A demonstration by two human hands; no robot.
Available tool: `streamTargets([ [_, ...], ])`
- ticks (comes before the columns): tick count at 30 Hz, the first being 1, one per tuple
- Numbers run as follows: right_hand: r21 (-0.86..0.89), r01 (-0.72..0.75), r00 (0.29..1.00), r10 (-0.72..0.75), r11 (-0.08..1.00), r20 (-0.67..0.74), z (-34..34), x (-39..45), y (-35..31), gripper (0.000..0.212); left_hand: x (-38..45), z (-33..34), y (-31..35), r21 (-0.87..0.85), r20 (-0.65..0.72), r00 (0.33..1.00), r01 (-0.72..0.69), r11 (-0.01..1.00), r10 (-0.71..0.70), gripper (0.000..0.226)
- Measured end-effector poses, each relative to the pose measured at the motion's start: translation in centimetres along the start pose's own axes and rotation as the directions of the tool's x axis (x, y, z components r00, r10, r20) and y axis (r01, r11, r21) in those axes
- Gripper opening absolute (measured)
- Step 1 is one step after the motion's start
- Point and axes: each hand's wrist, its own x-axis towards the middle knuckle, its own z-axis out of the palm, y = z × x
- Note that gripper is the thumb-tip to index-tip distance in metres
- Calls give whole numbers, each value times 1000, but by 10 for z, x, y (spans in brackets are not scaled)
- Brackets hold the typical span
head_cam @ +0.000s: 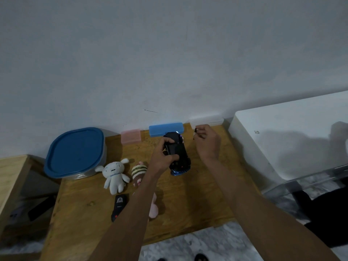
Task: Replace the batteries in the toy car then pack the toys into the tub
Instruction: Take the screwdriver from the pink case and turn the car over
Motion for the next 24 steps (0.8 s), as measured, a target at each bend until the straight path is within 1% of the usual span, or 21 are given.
streamTargets([
  [2,-80,-49,998,51,996,28,1,-1,14,25,7,-2,-3,13,-14,1000,-2,1000,2,52],
  [5,-98,-61,996,67,993,66,-1,-16,30,27,7,-8,-6,-44,-48,999,7,999,-9,52],
  [6,-137,-58,994,70,989,89,-2,-19,34,27,8,-12,-4,-33,-42,999,3,999,-4,52],
  [8,-273,-150,974,189,950,121,4,-44,95,28,7,8,-51,23,21,996,87,996,-87,52],
  [10,-329,-198,953,260,923,157,0,-57,108,26,2,7,-51,11,18,997,81,997,-81,51],
  [13,-397,-225,936,310,890,164,-3,-59,115,23,2,7,-44,-43,39,996,86,995,-84,53],
  [16,-499,-211,913,351,840,206,-4,-68,129,26,-4,10,-53,-42,55,992,113,993,-111,57],
  [20,-492,-181,906,339,852,254,-6,-74,139,34,-10,9,-61,-66,51,993,105,992,-102,58],
  [22,-513,-189,891,365,838,269,-6,-72,135,30,-11,7,-59,-80,50,994,103,992,-99,59],
  [24,-530,-233,883,405,815,236,-6,-65,123,22,-13,6,-55,-86,47,994,99,991,-95,59],
])
